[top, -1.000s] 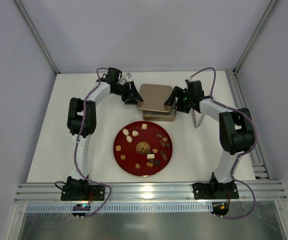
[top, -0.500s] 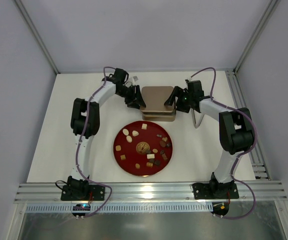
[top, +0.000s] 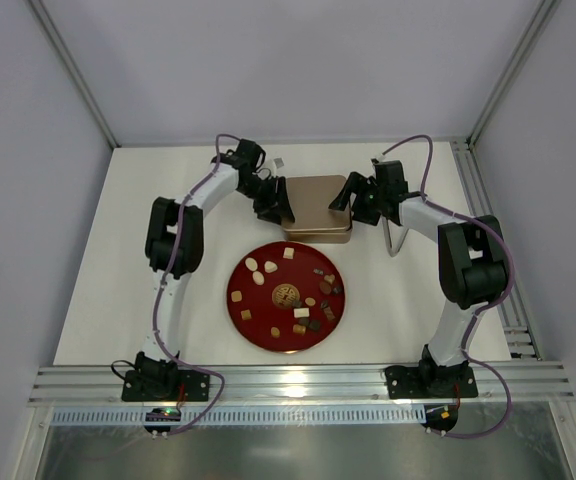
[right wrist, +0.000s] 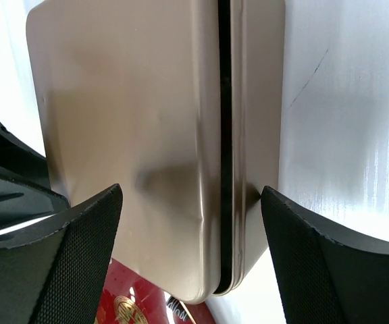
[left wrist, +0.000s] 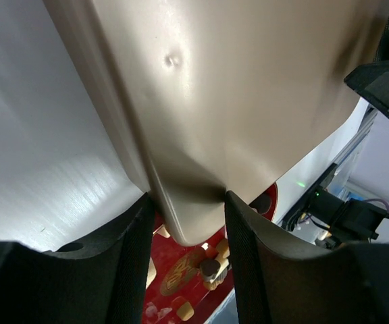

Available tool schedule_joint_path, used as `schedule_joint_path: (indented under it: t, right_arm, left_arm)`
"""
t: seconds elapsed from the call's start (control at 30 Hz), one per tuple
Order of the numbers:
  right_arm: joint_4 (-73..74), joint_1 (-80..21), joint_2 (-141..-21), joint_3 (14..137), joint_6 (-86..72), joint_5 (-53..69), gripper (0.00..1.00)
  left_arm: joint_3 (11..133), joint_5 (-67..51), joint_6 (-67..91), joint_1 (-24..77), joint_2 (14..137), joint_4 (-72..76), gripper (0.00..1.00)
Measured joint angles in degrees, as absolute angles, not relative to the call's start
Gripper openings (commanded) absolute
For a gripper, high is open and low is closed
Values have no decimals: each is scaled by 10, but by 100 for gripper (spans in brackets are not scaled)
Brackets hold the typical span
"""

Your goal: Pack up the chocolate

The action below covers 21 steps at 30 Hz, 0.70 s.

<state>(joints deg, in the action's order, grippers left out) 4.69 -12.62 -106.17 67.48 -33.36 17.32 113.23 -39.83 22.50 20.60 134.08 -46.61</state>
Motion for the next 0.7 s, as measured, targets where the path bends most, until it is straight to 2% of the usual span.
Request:
schedule_joint_path:
  t: [0.43, 0.7]
  right_arm:
    - [42, -126, -1062, 666, -342, 170, 81]
    - [42, -126, -1062, 666, -344, 171, 79]
  left_arm:
    - [1151, -366, 207, 220, 1340, -506, 46]
    - [1217, -319, 175, 238, 1350, -565, 49]
